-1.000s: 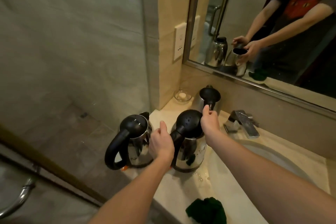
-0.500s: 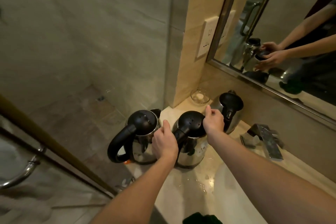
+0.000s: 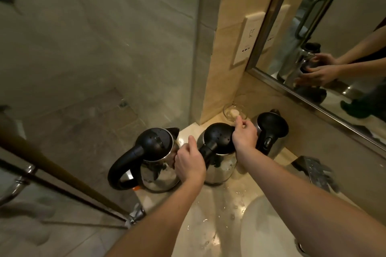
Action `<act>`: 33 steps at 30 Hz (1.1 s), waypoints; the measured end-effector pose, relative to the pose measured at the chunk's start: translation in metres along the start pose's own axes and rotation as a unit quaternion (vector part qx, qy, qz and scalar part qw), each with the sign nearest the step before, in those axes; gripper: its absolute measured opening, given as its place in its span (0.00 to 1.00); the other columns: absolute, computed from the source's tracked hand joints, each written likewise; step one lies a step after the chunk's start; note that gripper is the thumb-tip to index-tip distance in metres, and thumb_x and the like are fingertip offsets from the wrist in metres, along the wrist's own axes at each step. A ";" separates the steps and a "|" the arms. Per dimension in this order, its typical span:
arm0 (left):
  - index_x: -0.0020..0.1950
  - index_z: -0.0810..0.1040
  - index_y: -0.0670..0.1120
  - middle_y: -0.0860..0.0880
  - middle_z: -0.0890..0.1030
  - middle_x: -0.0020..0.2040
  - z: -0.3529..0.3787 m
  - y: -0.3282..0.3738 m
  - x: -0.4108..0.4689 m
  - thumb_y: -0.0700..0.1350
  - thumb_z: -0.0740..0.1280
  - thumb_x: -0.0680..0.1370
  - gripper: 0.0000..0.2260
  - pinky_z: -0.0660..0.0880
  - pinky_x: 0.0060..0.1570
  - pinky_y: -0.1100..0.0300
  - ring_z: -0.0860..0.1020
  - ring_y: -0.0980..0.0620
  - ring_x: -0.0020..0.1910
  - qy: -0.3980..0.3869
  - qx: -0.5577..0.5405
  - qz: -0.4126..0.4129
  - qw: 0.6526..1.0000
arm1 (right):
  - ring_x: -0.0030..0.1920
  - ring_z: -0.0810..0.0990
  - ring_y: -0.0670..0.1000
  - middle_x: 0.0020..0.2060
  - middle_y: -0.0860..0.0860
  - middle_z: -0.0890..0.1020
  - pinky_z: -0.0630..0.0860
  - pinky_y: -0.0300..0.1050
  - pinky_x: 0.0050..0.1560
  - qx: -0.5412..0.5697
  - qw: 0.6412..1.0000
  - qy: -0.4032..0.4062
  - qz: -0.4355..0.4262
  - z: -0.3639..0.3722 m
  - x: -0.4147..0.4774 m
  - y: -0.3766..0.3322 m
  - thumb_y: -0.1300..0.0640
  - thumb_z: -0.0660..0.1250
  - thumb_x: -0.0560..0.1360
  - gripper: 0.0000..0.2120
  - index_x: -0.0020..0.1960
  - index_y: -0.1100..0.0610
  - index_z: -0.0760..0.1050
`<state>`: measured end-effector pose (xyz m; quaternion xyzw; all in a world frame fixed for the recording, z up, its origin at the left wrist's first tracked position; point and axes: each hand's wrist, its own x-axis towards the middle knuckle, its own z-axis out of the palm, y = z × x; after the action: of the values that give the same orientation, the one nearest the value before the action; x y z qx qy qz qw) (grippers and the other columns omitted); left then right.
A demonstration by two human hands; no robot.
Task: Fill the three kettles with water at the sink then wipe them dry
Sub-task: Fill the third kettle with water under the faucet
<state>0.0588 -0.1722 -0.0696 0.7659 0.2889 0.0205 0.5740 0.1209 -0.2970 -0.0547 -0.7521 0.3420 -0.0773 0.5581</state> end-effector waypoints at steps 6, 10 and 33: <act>0.40 0.77 0.47 0.49 0.76 0.38 0.010 0.001 0.002 0.56 0.54 0.84 0.21 0.66 0.49 0.54 0.75 0.47 0.46 0.027 0.007 0.028 0.999 | 0.51 0.73 0.46 0.47 0.46 0.76 0.69 0.44 0.56 -0.022 0.999 0.007 -0.048 0.005 0.012 0.008 0.47 0.60 0.82 0.10 0.53 0.51 0.75; 0.41 0.78 0.46 0.48 0.77 0.39 0.012 0.002 0.003 0.56 0.54 0.84 0.21 0.66 0.50 0.53 0.75 0.47 0.46 0.027 0.018 0.030 0.999 | 0.53 0.73 0.46 0.48 0.46 0.76 0.69 0.44 0.57 -0.026 0.998 0.011 -0.058 0.006 0.012 0.010 0.46 0.60 0.81 0.13 0.59 0.53 0.76; 0.59 0.73 0.43 0.44 0.77 0.56 0.005 0.033 -0.036 0.57 0.54 0.82 0.20 0.71 0.57 0.50 0.73 0.45 0.57 0.018 0.329 0.266 0.906 | 0.67 0.70 0.54 0.66 0.52 0.74 0.68 0.54 0.67 -0.295 0.931 0.029 -0.213 -0.145 -0.006 0.015 0.42 0.55 0.81 0.22 0.70 0.53 0.68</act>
<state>0.0443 -0.1989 -0.0309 0.9592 0.0749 0.0897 0.2576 0.0382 -0.4096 -0.0134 -0.9353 0.1971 -0.1123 0.2716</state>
